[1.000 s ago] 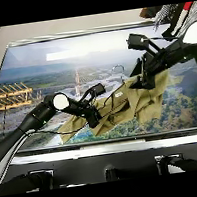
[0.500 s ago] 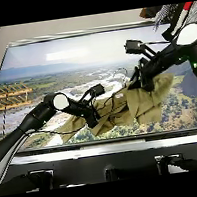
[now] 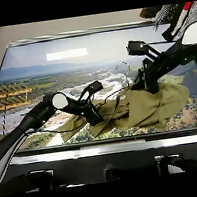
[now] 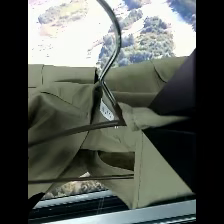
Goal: Fold the clothes and pants, and hang the long-sleeved shirts on hangers.
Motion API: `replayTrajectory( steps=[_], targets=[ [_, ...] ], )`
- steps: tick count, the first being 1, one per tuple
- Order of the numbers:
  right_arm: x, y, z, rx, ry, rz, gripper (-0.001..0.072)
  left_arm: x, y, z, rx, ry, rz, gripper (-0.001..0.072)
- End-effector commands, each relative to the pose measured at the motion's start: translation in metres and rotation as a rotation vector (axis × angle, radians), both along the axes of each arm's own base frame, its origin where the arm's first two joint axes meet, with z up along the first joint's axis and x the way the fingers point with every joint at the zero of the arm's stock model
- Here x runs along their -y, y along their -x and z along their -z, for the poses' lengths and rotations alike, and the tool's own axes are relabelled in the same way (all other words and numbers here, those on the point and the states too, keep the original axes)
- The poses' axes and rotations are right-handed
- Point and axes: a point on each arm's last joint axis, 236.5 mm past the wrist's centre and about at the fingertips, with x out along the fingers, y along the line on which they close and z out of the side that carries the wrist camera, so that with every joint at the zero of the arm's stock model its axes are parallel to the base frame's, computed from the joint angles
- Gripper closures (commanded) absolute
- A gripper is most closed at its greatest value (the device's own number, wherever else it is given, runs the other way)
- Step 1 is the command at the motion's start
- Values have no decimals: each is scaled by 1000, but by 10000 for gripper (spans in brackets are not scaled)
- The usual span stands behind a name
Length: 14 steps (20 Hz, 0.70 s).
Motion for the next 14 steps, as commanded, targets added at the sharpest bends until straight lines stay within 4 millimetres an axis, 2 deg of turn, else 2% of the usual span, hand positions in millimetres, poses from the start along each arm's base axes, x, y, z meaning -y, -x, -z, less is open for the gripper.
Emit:
replayTrajectory(
  steps=[1,7,9,11,14],
  targets=[
    [12,4,-6,39,52,9,689,-18,-16,2,-75,-32,-177,148],
    [15,4,-16,89,63,28,689,-106,-70,-4,-160,-84,-543,149],
    [14,-2,-17,105,57,48,688,-131,-68,0,-263,-111,-650,152],
    [14,-4,-18,105,52,71,688,-133,-52,8,-332,-129,-637,152],
    [14,-5,-18,93,49,93,687,-102,-16,27,-315,-196,-515,152]
  ],
)
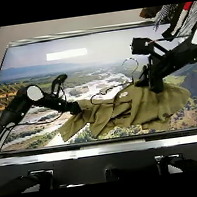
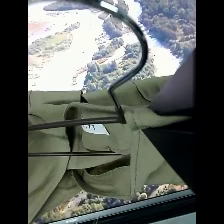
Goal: Fold the clothes and pants, and hang the long-sleeved shirts on hangers.
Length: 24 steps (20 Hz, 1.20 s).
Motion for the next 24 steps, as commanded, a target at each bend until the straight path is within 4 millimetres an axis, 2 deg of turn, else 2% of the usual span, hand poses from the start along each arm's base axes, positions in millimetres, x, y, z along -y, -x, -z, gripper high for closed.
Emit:
replayTrajectory(
  steps=[1,5,8,10,12,16,24],
  targets=[
    [0,-2,-1,-8,-8,38,687,23,33,19,-1,-80,98,152],
    [0,-2,-1,-23,-13,64,687,74,47,23,237,-208,150,152],
    [0,-2,-1,-27,-14,70,687,95,47,21,436,-305,141,152],
    [0,0,0,-36,-12,69,687,111,55,31,437,-290,131,152],
    [0,0,0,-43,-13,76,687,115,62,45,406,-299,103,151],
    [0,0,0,-50,-16,91,686,140,61,49,430,-220,102,152],
    [0,0,0,-67,-22,120,686,132,57,82,401,-293,104,154]
  ],
)
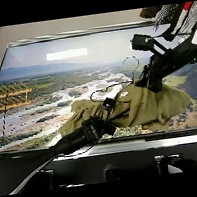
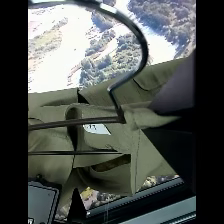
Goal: Fold the clothes and pants, and hang the long-sleeved shirts on hangers.
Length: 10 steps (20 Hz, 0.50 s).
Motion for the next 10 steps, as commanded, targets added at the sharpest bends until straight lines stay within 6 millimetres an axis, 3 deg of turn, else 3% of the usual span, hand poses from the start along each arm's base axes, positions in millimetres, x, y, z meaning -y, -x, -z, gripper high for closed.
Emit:
replayTrajectory(
  steps=[1,2,3,4,7,10],
  targets=[
    [0,0,0,-7,-3,13,686,-5,-6,15,-6,-24,-30,163],
    [0,0,0,-7,-3,13,686,-9,-9,21,-15,-32,-48,222],
    [0,0,0,-8,-3,14,686,-12,-13,23,-21,-31,-75,374],
    [0,0,0,-13,-5,25,686,-15,-17,23,-21,-29,-86,699],
    [0,1,-1,-16,-5,28,686,-13,-31,6,-3,0,-108,689],
    [0,2,0,-22,-3,26,686,-12,-41,-26,19,53,-138,689]
  ],
)
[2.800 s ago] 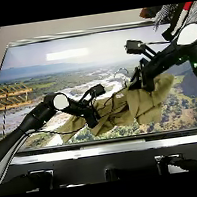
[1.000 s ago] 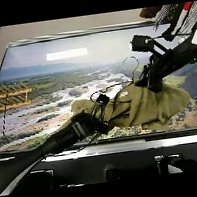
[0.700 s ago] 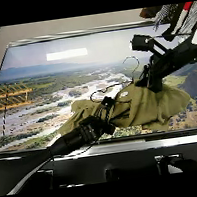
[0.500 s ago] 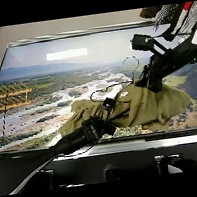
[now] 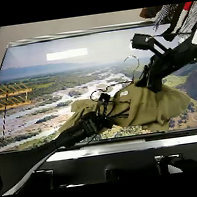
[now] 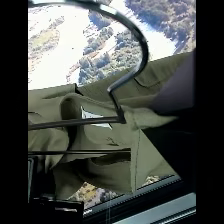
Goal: Fold the clothes and pants, and hang the long-sleeved shirts on hangers.
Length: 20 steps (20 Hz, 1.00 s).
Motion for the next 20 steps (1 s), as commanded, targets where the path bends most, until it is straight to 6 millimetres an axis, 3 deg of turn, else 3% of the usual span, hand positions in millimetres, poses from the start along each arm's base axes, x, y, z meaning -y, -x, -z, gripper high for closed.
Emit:
replayTrajectory(
  steps=[1,4,9,11,14,17,20],
  targets=[
    [0,2,0,-10,0,6,686,-3,-9,-30,9,50,-43,689],
    [0,1,0,-17,-3,21,686,-9,4,-31,-105,73,-12,687],
    [0,1,0,-16,-3,21,686,17,36,-10,-311,180,90,674],
    [0,1,0,-17,-3,21,686,24,39,4,-353,195,66,577],
    [0,1,0,-18,-4,21,686,30,39,15,-372,213,47,578],
    [0,1,0,-19,-4,24,686,30,38,16,-370,214,47,688],
    [0,1,0,-19,-4,23,686,31,37,15,-367,217,47,688]
  ],
)
